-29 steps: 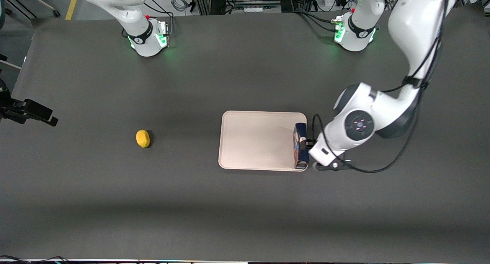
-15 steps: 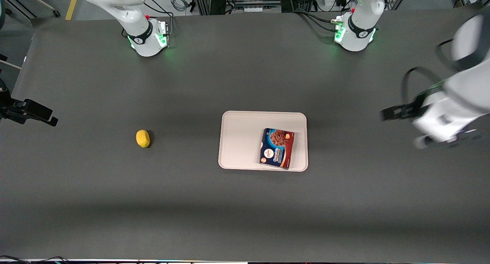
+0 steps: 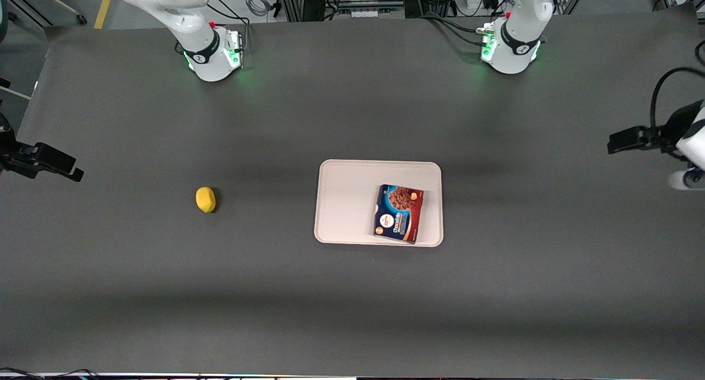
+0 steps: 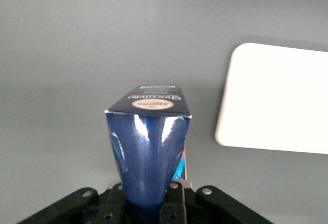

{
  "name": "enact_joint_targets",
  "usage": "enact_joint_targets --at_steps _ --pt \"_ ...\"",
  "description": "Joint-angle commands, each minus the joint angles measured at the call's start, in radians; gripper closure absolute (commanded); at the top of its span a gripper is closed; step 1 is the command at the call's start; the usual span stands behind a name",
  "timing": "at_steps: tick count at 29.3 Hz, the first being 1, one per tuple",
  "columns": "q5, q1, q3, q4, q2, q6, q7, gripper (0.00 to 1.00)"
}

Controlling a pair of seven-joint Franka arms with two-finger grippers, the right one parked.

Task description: Place cookie box on tray

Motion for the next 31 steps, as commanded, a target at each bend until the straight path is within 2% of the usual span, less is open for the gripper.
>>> enact_joint_targets --at_steps 1,11,31 --pt "-0.007 -0.002 0.039 -0.339 -0.203 0.2 0.049 0.0" --pt "-0.003 0.006 0.079 -0.491 -0.349 0.257 0.083 0.0" --pt "-0.004 0.003 0.078 -0.519 -0.378 0.27 0.083 0.0"
